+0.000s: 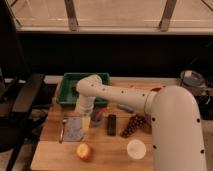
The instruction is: Place towel in red bowl
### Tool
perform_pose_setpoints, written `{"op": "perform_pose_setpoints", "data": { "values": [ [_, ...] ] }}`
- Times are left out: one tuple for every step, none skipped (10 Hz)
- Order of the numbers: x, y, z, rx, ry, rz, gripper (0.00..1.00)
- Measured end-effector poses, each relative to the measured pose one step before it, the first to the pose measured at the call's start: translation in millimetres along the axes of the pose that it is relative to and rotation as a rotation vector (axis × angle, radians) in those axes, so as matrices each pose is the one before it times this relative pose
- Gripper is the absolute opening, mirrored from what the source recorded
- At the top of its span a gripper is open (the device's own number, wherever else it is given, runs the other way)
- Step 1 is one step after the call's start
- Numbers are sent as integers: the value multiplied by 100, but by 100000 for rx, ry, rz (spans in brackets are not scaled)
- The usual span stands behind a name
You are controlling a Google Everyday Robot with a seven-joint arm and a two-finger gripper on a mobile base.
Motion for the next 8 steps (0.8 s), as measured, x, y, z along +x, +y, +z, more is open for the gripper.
{"op": "perform_pose_setpoints", "data": {
  "values": [
    [171,161,883,-136,-710,2090,80],
    [208,171,856,-320,-944,1430,80],
    [-51,128,745,-502,-1263,909,80],
    [-210,74,563,-590,-1617,518,80],
    [38,99,454,-591,-1537,573,80],
    [105,80,344,-702,-1454,334,80],
    [-168,151,733,-1190,-2220,111,79],
    [7,-65,-98,96,323,-148,75]
  ]
}}
